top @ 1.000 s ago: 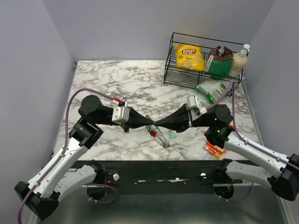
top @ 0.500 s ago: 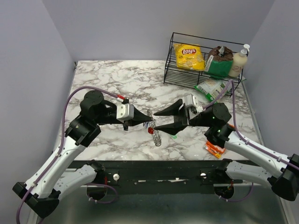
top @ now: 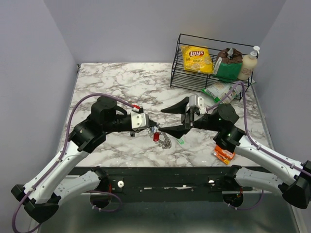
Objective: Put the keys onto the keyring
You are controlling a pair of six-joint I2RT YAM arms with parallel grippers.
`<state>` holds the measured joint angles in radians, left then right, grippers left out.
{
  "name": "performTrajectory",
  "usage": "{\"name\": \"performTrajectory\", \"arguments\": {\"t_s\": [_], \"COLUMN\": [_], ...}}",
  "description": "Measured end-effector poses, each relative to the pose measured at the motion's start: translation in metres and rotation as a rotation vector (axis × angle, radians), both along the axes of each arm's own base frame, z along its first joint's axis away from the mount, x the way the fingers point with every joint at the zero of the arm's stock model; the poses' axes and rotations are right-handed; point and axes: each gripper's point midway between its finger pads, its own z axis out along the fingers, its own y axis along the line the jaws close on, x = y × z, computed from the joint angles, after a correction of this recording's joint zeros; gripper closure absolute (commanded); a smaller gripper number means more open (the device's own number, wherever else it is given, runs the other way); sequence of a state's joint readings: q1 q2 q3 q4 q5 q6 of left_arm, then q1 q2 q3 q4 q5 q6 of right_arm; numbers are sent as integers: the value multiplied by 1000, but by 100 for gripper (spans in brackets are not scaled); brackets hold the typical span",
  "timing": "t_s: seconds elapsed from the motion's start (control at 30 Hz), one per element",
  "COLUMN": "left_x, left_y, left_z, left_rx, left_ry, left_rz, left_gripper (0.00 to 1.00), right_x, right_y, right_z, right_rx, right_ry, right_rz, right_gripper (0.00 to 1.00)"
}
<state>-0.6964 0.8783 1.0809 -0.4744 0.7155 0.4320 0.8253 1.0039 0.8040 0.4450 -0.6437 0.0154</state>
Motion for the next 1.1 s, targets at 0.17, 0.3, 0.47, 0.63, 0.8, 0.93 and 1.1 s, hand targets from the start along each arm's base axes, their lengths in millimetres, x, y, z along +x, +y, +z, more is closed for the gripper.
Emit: {"name": "performTrajectory", "arguments": {"t_s": [0.17, 0.3, 0.47, 0.63, 0.8, 0.93, 1.1], "left_x": [6, 13, 16, 14, 14, 14, 15], "left_y": [-1, 0, 5, 8, 9, 8, 9], "left_z": [-1, 0, -6, -14, -17, -17, -17], "left_rx": [59, 99, 139, 171, 181, 181, 186], "left_ry": [-9, -19, -21, -10, -6, -6, -8], "left_rz": [35, 64, 87, 90, 90, 89, 98], "left_gripper": [100, 100, 100, 100, 100, 100, 100], "right_x": [13, 20, 21, 20, 20, 19, 16], "right_y": [12, 17, 16, 16, 18, 21, 22], "right_z": [-4, -20, -37, -44, -47, -47, -50], "right_rx": [-61, -127, -189, -211, -223, -228, -241], "right_ry": [-3, 6, 14, 19, 24, 27, 37], "right_rz": [-8, -13, -13, -8, 12, 28, 51], "right_gripper": [35, 41, 57, 63, 68, 89, 99]}}
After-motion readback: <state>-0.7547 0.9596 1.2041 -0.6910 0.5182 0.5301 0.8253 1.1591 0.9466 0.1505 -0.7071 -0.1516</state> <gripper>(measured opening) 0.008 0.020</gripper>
